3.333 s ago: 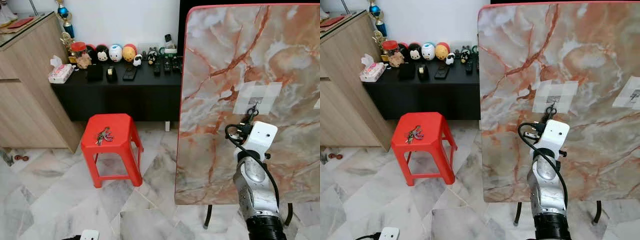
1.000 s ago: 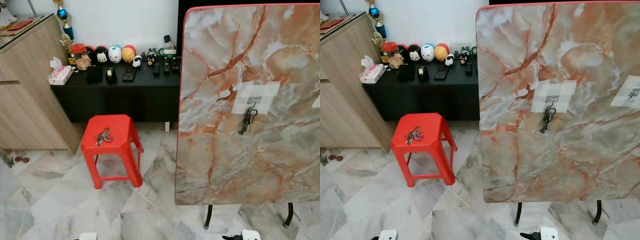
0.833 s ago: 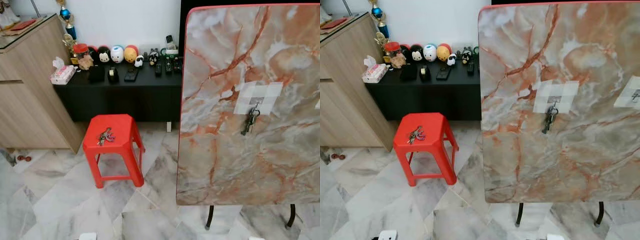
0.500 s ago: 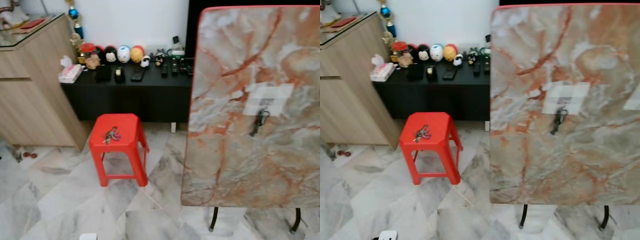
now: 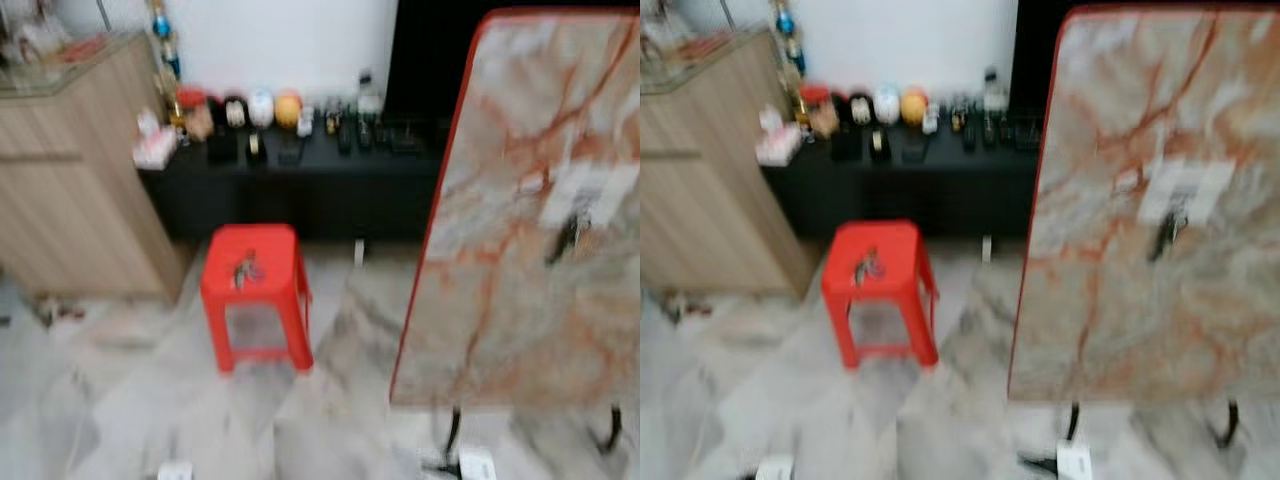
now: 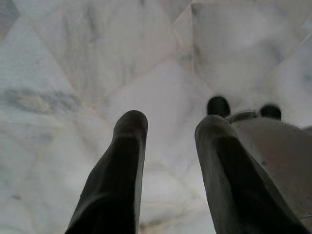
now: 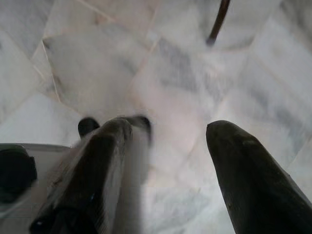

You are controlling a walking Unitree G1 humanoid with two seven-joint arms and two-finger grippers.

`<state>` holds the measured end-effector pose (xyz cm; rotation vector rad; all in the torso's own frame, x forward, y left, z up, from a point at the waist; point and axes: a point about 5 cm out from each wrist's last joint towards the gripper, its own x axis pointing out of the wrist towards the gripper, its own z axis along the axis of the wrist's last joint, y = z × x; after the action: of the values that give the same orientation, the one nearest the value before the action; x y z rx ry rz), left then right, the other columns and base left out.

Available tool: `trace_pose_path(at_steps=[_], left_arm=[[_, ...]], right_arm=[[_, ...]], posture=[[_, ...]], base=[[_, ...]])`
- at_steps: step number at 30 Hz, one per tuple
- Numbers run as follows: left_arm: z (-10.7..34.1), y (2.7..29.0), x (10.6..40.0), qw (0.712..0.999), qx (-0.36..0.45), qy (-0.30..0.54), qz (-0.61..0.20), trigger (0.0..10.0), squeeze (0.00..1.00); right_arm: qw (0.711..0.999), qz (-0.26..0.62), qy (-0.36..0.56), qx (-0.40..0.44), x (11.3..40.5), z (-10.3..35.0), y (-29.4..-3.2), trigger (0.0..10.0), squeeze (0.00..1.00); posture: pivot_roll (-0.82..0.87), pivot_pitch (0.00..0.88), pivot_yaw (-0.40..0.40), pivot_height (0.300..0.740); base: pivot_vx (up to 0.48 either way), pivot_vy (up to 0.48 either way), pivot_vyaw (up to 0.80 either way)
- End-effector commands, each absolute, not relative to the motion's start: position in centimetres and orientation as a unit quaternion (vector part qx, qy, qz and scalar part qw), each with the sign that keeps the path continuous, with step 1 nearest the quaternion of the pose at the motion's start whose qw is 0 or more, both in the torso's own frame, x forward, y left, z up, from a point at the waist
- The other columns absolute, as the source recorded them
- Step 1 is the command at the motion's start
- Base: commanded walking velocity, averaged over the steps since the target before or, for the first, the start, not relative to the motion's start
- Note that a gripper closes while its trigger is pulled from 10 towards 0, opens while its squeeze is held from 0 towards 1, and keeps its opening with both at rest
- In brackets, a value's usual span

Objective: Hang keys on a hook

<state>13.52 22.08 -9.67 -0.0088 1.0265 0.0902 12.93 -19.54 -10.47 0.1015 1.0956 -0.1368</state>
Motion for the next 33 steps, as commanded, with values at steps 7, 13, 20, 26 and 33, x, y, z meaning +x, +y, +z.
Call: trace_pose_path(at_steps=[7, 13, 20, 26, 33], left_arm=[[-9.9, 22.5, 12.8, 0.863, -0.002, 0.503, 0.047, 10.0, 0.0], [-9.8, 22.5, 12.9, 0.864, -0.003, 0.501, 0.049, 10.0, 0.0], [-9.7, 22.6, 13.2, 0.866, -0.004, 0.497, 0.052, 10.0, 0.0], [-9.6, 22.7, 13.4, 0.867, 0.0, 0.496, 0.056, 10.0, 0.0], [-9.6, 22.7, 13.5, 0.866, 0.004, 0.496, 0.054, 10.0, 0.0]], right_arm=[[0.834, -0.136, 0.527, 0.09, 9.1, -10.7, -23.4, 10.0, 0.0], [0.836, -0.138, 0.524, 0.093, 9.7, -10.4, -24.0, 10.0, 0.0], [0.834, -0.128, 0.525, 0.106, 10.9, -10.9, -20.4, 10.0, 0.0], [0.836, -0.137, 0.522, 0.102, 10.8, -10.8, -21.5, 10.0, 0.0], [0.842, -0.154, 0.511, 0.079, 10.2, -9.9, -25.5, 10.0, 0.0]], posture=[[-0.15, 0.0, 0.045, 0.74], [-0.15, 0.0, 0.042, 0.74], [-0.14, 0.0, 0.035, 0.74], [-0.14, 0.0, 0.039, 0.74], [-0.14, 0.0, 0.04, 0.74]], base=[[0.0, 0.422, 0.0], [0.0, 0.401, 0.0], [0.0, 0.382, 0.0], [0.0, 0.246, 0.0], [0.0, 0.0, 0.0]])
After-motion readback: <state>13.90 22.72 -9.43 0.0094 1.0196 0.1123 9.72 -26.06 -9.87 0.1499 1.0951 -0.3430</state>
